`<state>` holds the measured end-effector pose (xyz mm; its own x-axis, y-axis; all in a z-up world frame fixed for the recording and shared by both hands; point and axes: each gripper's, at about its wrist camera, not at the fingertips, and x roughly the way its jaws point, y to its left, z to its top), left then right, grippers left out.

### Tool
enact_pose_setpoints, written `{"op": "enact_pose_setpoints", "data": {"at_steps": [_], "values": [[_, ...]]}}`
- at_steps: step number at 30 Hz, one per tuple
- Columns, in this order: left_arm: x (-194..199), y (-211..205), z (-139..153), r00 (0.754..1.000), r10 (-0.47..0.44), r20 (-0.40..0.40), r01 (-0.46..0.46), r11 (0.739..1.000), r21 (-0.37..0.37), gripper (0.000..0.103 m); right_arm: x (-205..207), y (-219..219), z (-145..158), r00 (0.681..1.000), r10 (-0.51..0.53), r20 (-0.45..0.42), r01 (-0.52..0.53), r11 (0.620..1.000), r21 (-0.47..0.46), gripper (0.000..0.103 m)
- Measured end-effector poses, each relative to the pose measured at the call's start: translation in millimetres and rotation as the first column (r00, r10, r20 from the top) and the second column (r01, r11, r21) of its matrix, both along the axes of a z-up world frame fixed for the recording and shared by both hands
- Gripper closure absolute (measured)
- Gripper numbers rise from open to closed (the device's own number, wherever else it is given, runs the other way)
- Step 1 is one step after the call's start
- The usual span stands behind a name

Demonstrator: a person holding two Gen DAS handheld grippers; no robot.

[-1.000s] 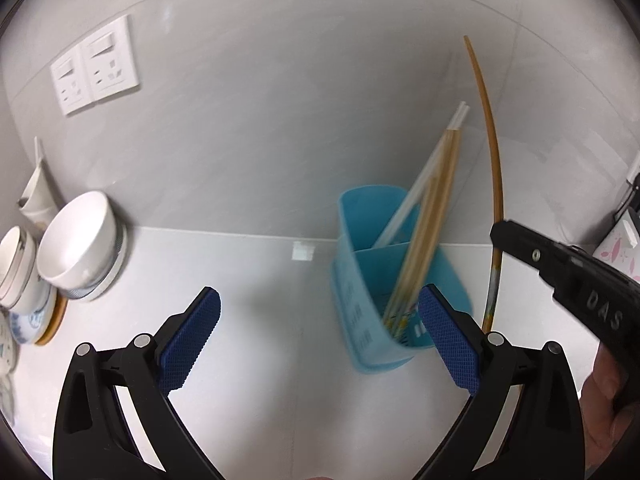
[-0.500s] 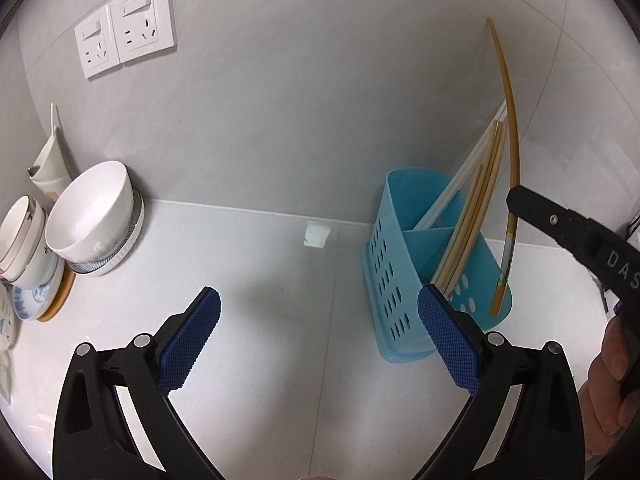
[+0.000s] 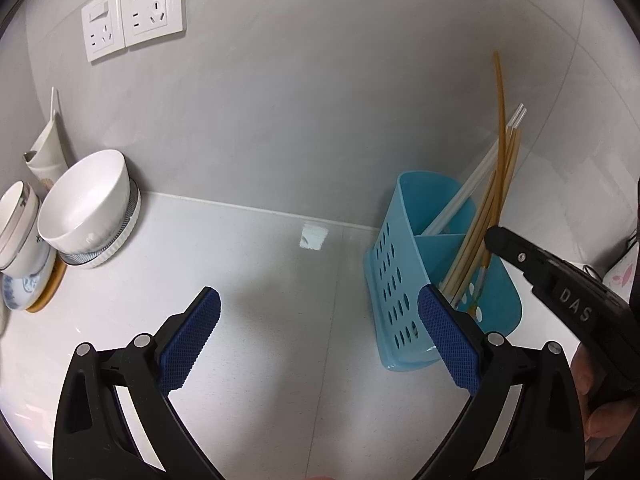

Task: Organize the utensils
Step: 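Lower the patterned chopstick into the holder and open the right tool, then move both open tools back down to the row of chopsticks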

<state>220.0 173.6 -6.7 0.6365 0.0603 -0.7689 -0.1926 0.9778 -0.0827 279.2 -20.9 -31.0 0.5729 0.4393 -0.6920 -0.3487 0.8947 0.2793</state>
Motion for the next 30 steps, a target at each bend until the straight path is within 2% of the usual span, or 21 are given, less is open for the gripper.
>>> {"op": "enact_pose_setpoints", "data": {"at_steps": [2, 4, 6, 9, 11, 15, 20, 30], "values": [[0.2, -1.2, -1.6, 1.000, -0.001, -0.002, 0.001, 1.000, 0.005, 0.006, 0.9, 0.9, -3.9, 1.000, 0.006, -0.018, -0.006, 1.000, 0.002, 0.094], [0.9, -1.7, -2.2, 1.000, 0.000, -0.004, 0.000, 1.000, 0.015, 0.006, 0.8, 1.0, -4.0, 1.000, 0.008, -0.026, -0.009, 1.000, -0.011, 0.088], [1.1, -2.0, -1.0, 1.000, 0.001, 0.001, -0.001, 1.000, 0.022, 0.006, -0.6, -2.0, -0.6, 1.000, 0.004, -0.027, -0.004, 1.000, -0.006, 0.062], [-0.1, -2.7, 0.9, 1.000, -0.002, 0.007, 0.002, 1.000, 0.019, 0.006, -4.5, -11.8, 8.9, 1.000, -0.007, -0.024, 0.007, 1.000, 0.008, 0.042], [-1.9, -4.9, 2.7, 1.000, -0.008, 0.013, 0.008, 1.000, 0.020, 0.006, -6.4, -16.6, 13.4, 1.000, -0.015, -0.020, 0.015, 1.000, 0.000, 0.029], [-7.0, -10.8, 6.8, 1.000, -0.019, 0.020, 0.019, 1.000, 0.009, 0.006, -13.3, -33.1, 18.4, 0.999, -0.033, -0.016, 0.033, 0.999, -0.015, 0.014], [-13.5, -20.9, 9.5, 0.999, -0.036, 0.008, 0.036, 0.999, -0.002, 0.006, -25.8, -58.5, 21.7, 0.997, -0.083, 0.010, 0.083, 0.994, -0.071, 0.008], [-35.1, -57.1, 14.8, 0.995, -0.098, -0.002, 0.097, 0.995, -0.009, 0.006, -56.1, -107.8, 22.8, 0.987, -0.161, 0.013, 0.161, 0.976, -0.144, 0.008]]}}
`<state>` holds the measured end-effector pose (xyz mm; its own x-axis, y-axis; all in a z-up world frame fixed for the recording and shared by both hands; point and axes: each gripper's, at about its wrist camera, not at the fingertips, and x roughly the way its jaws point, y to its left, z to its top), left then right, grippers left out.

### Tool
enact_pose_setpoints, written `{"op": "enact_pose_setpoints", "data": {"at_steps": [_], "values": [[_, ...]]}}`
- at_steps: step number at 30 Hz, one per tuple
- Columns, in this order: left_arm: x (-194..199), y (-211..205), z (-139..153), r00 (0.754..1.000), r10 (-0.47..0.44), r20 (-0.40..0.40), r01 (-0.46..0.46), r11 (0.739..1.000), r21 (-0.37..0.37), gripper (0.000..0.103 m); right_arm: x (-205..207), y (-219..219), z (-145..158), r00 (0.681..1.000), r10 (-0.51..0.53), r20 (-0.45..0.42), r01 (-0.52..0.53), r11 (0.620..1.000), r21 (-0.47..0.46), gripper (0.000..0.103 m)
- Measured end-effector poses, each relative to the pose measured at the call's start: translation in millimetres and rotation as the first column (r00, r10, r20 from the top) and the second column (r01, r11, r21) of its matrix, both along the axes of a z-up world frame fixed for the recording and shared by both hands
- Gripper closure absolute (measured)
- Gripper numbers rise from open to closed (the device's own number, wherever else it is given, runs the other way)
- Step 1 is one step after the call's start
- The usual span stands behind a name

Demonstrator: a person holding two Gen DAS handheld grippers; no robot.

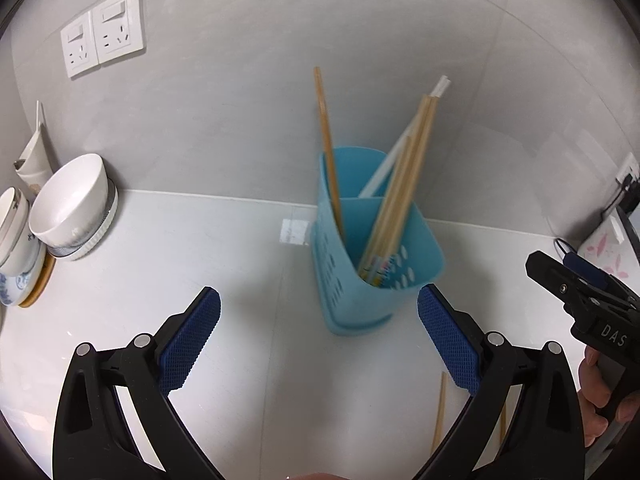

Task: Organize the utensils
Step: 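Move both open tools back down to the row of chopsticks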

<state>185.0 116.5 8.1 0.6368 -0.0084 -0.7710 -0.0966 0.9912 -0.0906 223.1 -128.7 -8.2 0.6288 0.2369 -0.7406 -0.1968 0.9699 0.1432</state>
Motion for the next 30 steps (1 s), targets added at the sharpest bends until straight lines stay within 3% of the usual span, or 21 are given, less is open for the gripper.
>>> {"op": "enact_pose_setpoints", "data": {"at_steps": [12, 20, 30], "values": [[-31.9, -52.5, -12.1, 0.995, -0.083, -0.054, 0.083, 0.997, 0.006, 0.006, -50.5, -75.8, -10.0, 0.992, -0.115, -0.053, 0.113, 0.993, -0.040, 0.008], [-48.9, -82.9, -39.5, 0.982, -0.137, -0.129, 0.137, 0.991, -0.009, 0.006, -79.2, -111.6, -37.1, 0.978, -0.137, -0.159, 0.130, 0.990, -0.055, 0.008], [-69.7, -105.7, -83.1, 0.953, -0.176, -0.248, 0.176, 0.984, -0.023, 0.006, -111.4, -133.2, -77.7, 0.949, -0.169, -0.267, 0.135, 0.981, -0.142, 0.008]]}}
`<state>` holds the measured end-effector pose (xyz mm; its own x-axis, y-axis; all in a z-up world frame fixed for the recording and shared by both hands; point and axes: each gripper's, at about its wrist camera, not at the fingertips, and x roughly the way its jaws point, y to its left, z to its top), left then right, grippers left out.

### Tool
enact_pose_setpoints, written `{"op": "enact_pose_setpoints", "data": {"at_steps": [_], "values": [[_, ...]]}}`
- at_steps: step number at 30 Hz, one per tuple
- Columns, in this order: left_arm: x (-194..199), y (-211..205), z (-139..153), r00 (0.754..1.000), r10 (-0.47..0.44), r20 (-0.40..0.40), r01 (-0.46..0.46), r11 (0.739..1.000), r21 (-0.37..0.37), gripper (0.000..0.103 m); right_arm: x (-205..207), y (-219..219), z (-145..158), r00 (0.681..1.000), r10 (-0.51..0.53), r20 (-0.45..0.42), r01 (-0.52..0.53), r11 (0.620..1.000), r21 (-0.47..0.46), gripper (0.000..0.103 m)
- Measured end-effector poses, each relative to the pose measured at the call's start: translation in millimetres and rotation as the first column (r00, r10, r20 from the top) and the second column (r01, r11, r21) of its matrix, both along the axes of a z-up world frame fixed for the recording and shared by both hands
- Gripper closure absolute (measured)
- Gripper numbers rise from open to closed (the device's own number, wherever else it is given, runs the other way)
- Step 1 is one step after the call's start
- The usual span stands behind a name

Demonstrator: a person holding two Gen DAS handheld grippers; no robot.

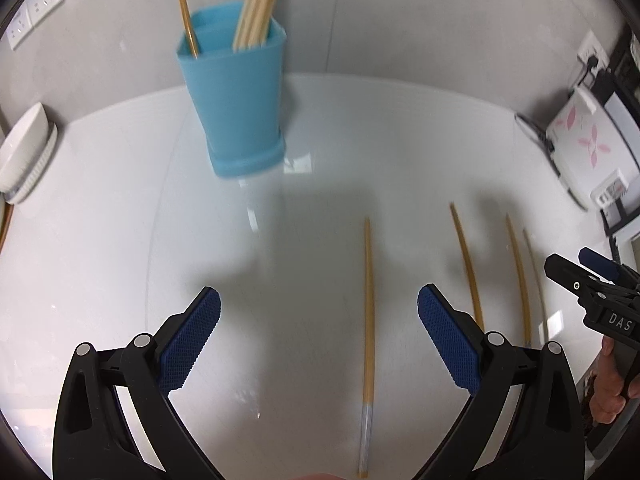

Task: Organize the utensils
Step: 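Move both open tools back down to the row of chopsticks, then grasp a grey-tipped chopstick with the left tool while the right tool grasps a blue-patterned chopstick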

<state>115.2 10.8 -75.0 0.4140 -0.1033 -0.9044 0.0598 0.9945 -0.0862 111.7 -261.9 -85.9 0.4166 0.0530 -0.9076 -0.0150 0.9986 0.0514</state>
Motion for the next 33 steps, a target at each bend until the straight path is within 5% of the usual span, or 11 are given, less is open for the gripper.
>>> {"op": "enact_pose_setpoints", "data": {"at_steps": [10, 19, 33], "values": [[-22.6, -18.9, -40.3, 0.991, -0.024, -0.134, 0.029, 0.999, 0.036, 0.006, -29.5, -6.8, -36.9, 0.992, -0.012, -0.128, 0.004, 0.998, -0.060, 0.014], [-32.4, -28.8, -60.1, 0.979, -0.008, -0.203, 0.024, 0.997, 0.079, 0.007, -35.6, -5.2, -51.7, 0.976, -0.014, -0.218, -0.002, 0.997, -0.073, 0.033], [-26.4, -27.0, -63.8, 0.964, 0.027, -0.265, -0.005, 0.997, 0.083, 0.037, -35.8, -2.9, -64.3, 0.949, -0.019, -0.314, -0.010, 0.996, -0.091, 0.063]]}}
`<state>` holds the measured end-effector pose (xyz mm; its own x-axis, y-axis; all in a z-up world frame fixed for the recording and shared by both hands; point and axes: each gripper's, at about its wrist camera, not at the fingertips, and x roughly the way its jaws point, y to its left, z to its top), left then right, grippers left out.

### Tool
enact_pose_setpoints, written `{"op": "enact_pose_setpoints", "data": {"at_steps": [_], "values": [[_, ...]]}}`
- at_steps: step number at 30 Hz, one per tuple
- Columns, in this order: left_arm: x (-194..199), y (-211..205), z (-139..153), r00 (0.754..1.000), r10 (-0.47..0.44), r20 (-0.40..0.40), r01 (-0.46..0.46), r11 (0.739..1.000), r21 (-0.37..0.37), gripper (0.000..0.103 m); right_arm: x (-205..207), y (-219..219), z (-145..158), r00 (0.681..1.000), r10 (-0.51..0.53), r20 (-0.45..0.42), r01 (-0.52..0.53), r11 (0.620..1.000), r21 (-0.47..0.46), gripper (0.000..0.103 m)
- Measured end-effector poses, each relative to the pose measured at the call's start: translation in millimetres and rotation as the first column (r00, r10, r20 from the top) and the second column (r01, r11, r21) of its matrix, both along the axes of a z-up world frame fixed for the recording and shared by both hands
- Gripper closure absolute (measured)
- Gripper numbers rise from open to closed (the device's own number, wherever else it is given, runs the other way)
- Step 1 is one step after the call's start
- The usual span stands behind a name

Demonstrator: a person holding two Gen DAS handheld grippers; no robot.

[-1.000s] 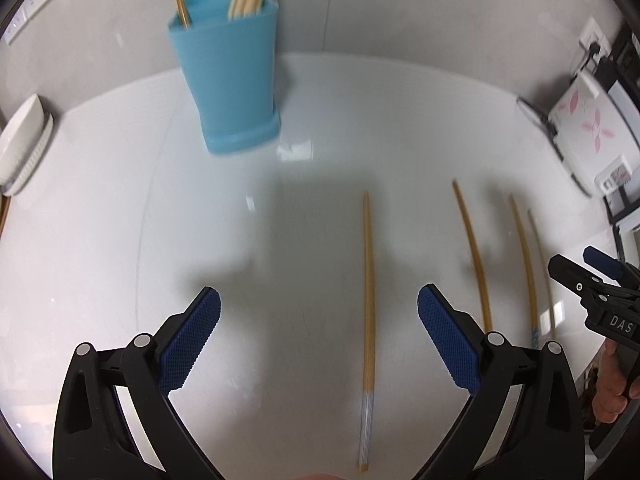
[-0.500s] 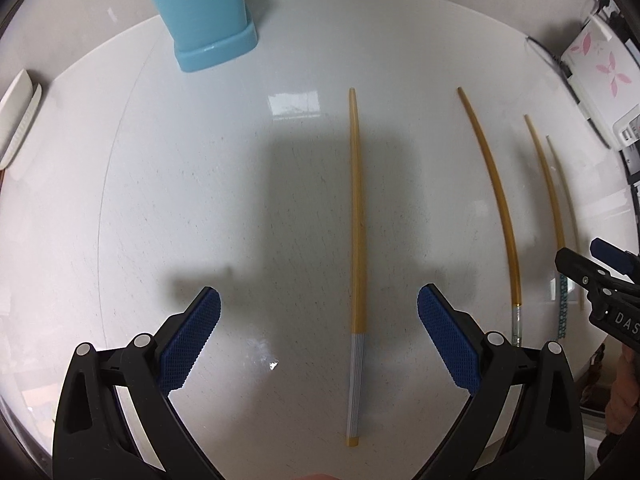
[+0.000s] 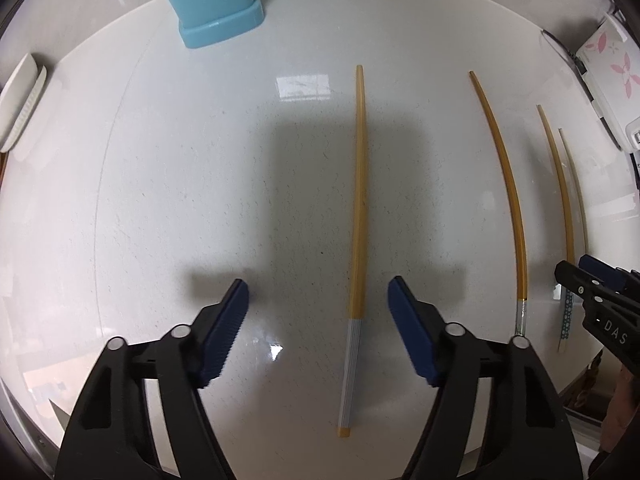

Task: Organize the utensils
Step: 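Grasp a grey-tipped chopstick with the left tool while the right tool grasps a blue-patterned chopstick, then lift both held chopsticks and carry them over the blue utensil holder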

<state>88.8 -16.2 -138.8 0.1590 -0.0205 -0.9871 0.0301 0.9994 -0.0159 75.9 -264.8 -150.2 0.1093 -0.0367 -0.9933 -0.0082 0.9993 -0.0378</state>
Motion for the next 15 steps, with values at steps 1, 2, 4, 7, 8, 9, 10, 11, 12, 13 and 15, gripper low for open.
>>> {"op": "enact_pose_setpoints", "data": {"at_steps": [1, 2, 4, 7, 8, 9, 10, 11, 12, 13, 15], "values": [[0.4, 0.2, 0.7, 1.000, 0.001, 0.001, -0.001, 1.000, 0.004, 0.039, -0.1, -0.2, 0.3, 1.000, 0.000, -0.005, 0.000, 1.000, 0.000, 0.064], [1.0, 0.4, 1.1, 1.000, 0.001, 0.000, -0.001, 1.000, 0.005, 0.043, 0.3, -0.4, 0.4, 1.000, 0.000, -0.009, 0.000, 1.000, 0.002, 0.067], [-0.6, 0.0, 1.9, 1.000, 0.000, -0.004, 0.000, 1.000, 0.011, 0.051, 3.8, 2.2, 1.1, 1.000, -0.001, -0.022, 0.001, 1.000, 0.006, 0.072], [0.8, -1.6, 4.6, 1.000, -0.004, -0.014, 0.005, 1.000, 0.028, 0.083, 4.6, 3.9, 0.1, 0.999, 0.002, -0.037, -0.002, 1.000, 0.009, 0.081], [1.5, -1.9, 4.7, 1.000, -0.005, -0.023, 0.006, 1.000, 0.031, 0.096, 5.0, 3.7, -0.3, 0.999, 0.001, -0.040, -0.001, 1.000, 0.012, 0.090], [1.7, -3.9, 4.2, 1.000, -0.005, -0.029, 0.006, 0.999, 0.032, 0.096, 5.7, 2.9, -0.7, 0.999, 0.001, -0.043, 0.000, 1.000, 0.014, 0.096], [2.3, -3.8, 4.2, 0.999, -0.002, -0.033, 0.003, 1.000, 0.030, 0.096, 6.9, 3.5, -0.5, 0.999, 0.000, -0.046, 0.000, 1.000, 0.015, 0.096], [2.7, -3.5, 4.3, 0.999, -0.001, -0.037, 0.002, 1.000, 0.027, 0.096, 8.0, 3.5, -0.4, 0.999, -0.002, -0.050, 0.003, 1.000, 0.017, 0.096], [3.0, -3.3, 4.4, 0.999, -0.001, -0.039, 0.002, 1.000, 0.025, 0.096, 8.8, 3.2, -0.3, 0.999, -0.007, -0.054, 0.008, 1.000, 0.020, 0.096], [3.1, -3.2, 4.6, 0.999, -0.003, -0.041, 0.004, 1.000, 0.021, 0.096, 9.8, 3.1, 0.0, 0.998, -0.009, -0.057, 0.010, 1.000, 0.022, 0.096], [3.2, -2.5, 4.8, 0.999, -0.004, -0.041, 0.005, 1.000, 0.020, 0.096, 10.9, 2.5, 0.5, 0.998, -0.012, -0.058, 0.014, 1.000, 0.024, 0.096]]}}
